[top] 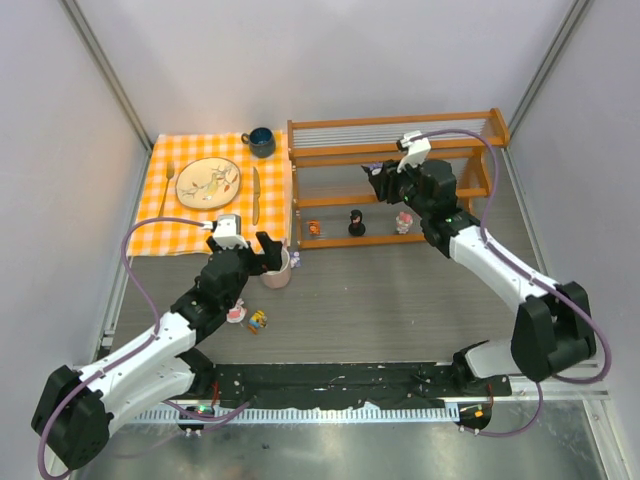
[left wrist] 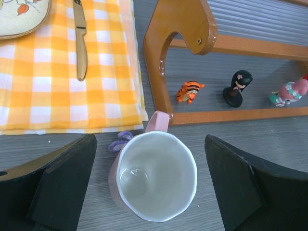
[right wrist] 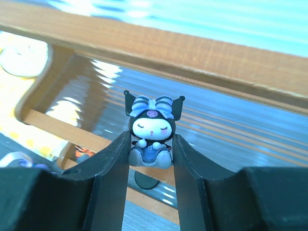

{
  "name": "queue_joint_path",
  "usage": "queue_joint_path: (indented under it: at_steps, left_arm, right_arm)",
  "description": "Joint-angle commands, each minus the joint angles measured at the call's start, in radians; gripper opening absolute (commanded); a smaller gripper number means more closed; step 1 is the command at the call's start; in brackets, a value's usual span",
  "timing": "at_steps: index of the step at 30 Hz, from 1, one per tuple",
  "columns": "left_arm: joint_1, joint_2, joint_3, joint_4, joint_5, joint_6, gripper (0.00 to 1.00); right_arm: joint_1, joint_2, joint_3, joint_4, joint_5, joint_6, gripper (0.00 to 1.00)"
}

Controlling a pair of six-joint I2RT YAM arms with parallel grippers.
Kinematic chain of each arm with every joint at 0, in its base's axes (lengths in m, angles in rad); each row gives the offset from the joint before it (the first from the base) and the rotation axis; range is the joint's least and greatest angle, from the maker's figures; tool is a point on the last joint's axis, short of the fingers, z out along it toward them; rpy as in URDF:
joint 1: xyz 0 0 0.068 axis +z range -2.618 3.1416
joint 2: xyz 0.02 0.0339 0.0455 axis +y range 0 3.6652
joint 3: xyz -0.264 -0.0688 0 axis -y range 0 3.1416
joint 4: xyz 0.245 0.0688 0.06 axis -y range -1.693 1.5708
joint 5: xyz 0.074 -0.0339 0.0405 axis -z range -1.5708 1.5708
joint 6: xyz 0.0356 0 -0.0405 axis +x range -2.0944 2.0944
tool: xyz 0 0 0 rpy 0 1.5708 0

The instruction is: Place and organize the plastic toys onto the shelf

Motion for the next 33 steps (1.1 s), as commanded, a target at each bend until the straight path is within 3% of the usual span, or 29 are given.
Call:
queue_joint_path:
  at_steps: [1, 7, 11, 14, 21, 25, 33]
  left_arm:
    - [0.006, -0.023, -0.016, 0.069, -0.010, 0.004, 1.00]
    - [0.008, -0.046, -0.033, 0.083, -0.027, 0.009, 1.00]
    - [0.008, -0.048, -0.033, 0.076, -0.038, 0.016, 1.00]
    - [0.008, -0.054, -0.038, 0.078, -0.056, 0.021, 1.00]
    - [0.008, -0.077, -0.048, 0.083, -0.066, 0.026, 1.00]
    - [0.008, -0.079, -0.050, 0.081, -0.064, 0.024, 1.00]
    - [0.008, -0.063, -0.056, 0.095, -0.079, 0.030, 1.00]
  right_arm:
    - [0.007, -0.146, -0.015, -0.022, -0.030, 0.037, 0.20]
    - [0.076, -0.273, -0.077, -0.210, 0.027, 0.111, 0.18]
    - [0.219, -0.353, -0.130, -0.392, 0.157, 0.220, 0.17]
    - [0.333, -0.413, -0.250, -0.401, 0.188, 0.361, 0.17]
    - [0.601, -0.467, -0.506, -0.349, 0.442, 0.592, 0.16]
    - [0.729, -0.444, -0.522, -0.401, 0.623, 0.668, 0.16]
    - [0.827, -0.356, -0.514, -0.516, 0.610, 0.793, 0.31]
